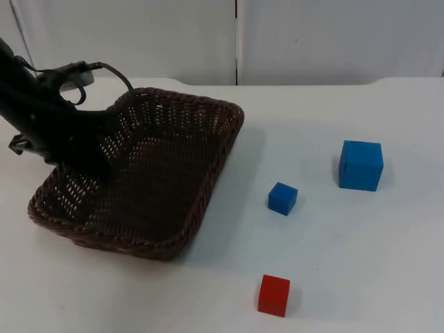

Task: Pick up the basket with the left hand and place the largest block into the basket with the right hand.

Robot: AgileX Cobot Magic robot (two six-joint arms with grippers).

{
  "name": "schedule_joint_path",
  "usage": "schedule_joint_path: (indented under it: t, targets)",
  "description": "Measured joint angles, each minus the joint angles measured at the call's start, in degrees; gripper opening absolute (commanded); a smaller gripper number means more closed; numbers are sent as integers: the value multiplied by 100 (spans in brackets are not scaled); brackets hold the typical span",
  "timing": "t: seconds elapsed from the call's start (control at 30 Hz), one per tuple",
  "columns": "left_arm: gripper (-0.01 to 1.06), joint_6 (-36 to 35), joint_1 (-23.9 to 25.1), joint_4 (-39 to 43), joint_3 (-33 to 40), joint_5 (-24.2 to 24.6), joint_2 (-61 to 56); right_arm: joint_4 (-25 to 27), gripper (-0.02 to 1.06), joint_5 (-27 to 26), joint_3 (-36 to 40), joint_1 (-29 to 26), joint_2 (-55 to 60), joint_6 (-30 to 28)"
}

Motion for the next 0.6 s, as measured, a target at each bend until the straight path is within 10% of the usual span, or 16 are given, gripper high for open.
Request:
schedule_joint_path:
  t: [0.6]
  targets:
    - [0,-429,0,-210,87,815,-1253,0,105,0,0,0,0,-17]
